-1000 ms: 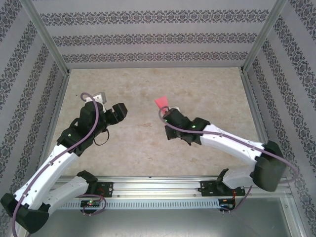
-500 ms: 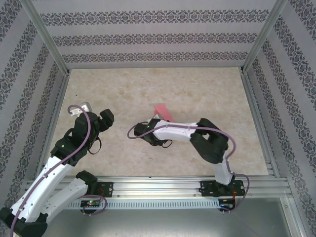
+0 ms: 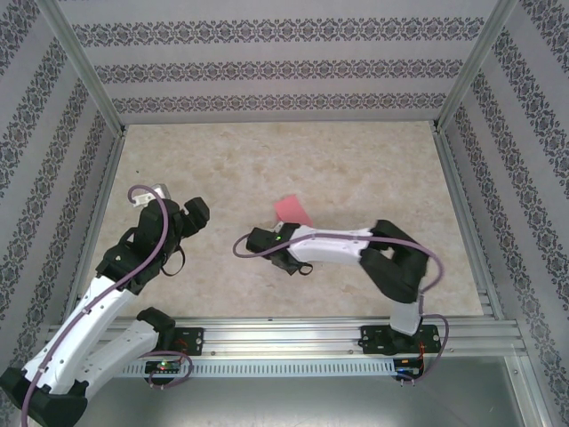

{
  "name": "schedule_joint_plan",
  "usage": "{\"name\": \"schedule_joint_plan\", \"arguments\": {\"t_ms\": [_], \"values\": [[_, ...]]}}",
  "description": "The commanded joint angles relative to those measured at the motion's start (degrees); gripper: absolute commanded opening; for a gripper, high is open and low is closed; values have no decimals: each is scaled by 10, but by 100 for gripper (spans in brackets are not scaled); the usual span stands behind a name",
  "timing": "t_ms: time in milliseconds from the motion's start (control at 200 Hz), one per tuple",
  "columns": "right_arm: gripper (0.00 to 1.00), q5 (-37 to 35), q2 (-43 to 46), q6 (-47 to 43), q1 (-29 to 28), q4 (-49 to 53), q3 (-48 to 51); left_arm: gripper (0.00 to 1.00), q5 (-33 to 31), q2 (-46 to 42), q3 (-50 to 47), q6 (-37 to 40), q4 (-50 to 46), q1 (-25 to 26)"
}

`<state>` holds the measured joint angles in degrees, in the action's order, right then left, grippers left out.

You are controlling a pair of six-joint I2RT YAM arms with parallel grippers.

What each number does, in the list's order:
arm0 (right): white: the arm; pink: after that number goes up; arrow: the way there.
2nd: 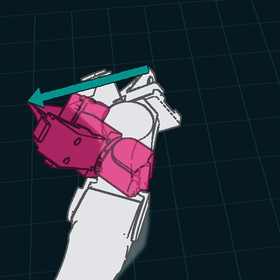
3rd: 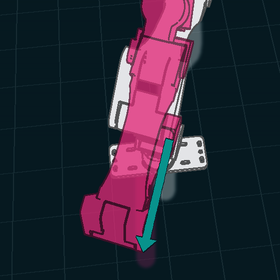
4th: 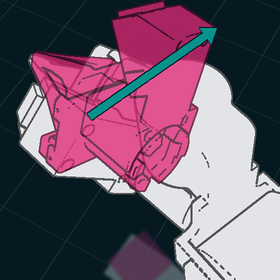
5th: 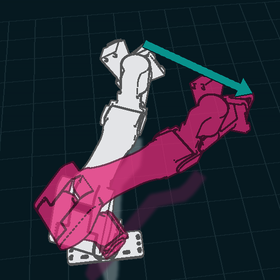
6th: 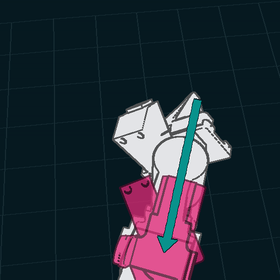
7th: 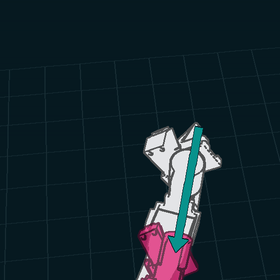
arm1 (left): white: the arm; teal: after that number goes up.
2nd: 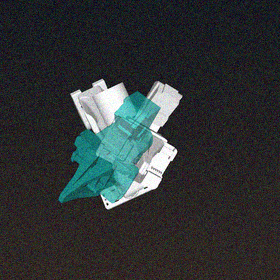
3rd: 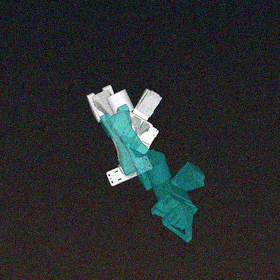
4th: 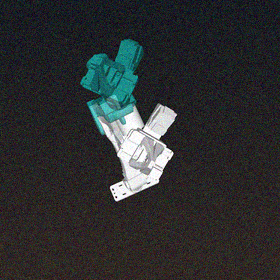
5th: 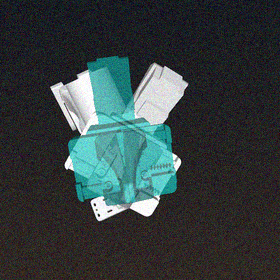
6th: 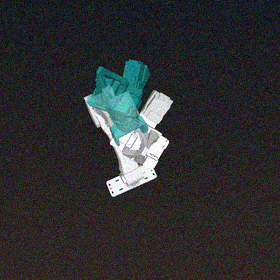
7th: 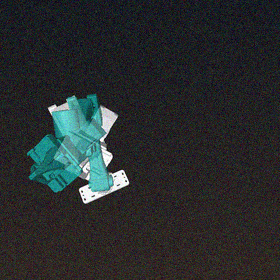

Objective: Fold a paper plane with a square sheet of paper (fold left side to right side)
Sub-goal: Turn over the paper at the center of the table, then pick up the paper from the center of the table.

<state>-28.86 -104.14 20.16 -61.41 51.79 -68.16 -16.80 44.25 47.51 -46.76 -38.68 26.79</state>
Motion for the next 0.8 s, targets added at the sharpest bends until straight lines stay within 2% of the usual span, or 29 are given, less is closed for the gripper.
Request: {"name": "schedule_joint_plan", "arguments": {"t_ms": [0,210,330,415,629,794], "values": [[77,81,108,6,4,-74,48,86,78,25,-11,19,53,-9],[84,175,279,11,95,-182,158,82,262,143,-27,26,194,-8],[90,253,365,27,169,-266,228,79,334,215,-32,12,273,-3],[98,298,415,37,222,-311,269,79,371,268,-33,1,327,4],[98,449,480,65,345,-398,349,75,422,414,4,-20,421,33],[98,500,491,77,396,-413,381,69,442,516,40,-43,478,42]]}}
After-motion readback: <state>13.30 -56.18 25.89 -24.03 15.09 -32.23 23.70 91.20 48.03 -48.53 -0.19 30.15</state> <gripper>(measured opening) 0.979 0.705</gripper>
